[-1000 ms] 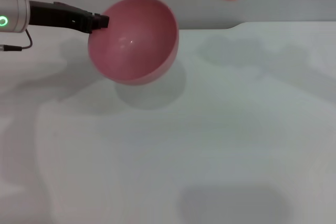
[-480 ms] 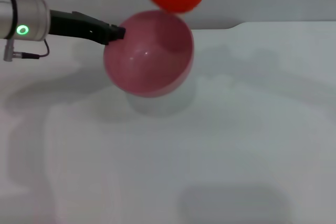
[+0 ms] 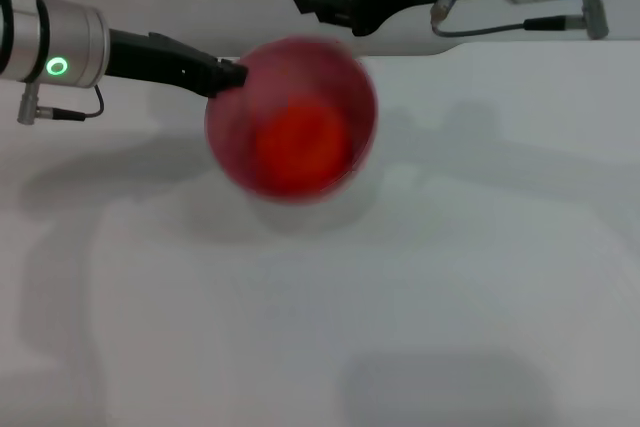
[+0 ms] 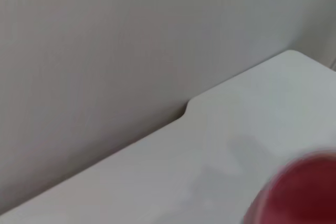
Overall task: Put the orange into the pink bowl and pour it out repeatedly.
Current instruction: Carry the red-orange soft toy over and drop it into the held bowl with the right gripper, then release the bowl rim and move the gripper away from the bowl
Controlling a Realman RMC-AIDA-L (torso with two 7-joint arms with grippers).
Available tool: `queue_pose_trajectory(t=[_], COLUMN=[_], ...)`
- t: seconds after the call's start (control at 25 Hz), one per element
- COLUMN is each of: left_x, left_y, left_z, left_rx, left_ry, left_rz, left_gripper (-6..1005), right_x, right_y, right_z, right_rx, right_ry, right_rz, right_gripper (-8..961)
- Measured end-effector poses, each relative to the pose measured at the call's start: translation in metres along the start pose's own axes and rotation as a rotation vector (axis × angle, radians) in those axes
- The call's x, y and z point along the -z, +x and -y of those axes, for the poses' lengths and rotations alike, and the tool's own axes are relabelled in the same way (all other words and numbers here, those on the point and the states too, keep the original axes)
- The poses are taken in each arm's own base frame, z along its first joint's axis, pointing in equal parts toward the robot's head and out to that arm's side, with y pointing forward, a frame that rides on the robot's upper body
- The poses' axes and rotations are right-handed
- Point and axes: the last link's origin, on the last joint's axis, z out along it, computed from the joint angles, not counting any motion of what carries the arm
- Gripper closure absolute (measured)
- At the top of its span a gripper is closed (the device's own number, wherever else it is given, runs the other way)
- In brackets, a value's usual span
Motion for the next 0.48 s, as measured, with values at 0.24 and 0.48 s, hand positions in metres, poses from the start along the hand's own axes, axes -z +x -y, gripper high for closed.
queue_pose_trajectory(t=[0.24,0.48], left_x=[-0.003,-0.007], left_y=[-0.005,-0.010], left_z=[-0.002,-0.004], left_rx=[-0.004,-0.011], left_ry=[-0.003,0.002], left_rz=[0.027,0.078], left_gripper=[953,953], right_x=[0.004,0.015], right_y=[0.004,0.016], right_z=[0.005,0.019], right_rx=[-0.025,-0.074], right_ry=[0.023,0.098], right_rz=[0.021,0.064], right_gripper=[671,461])
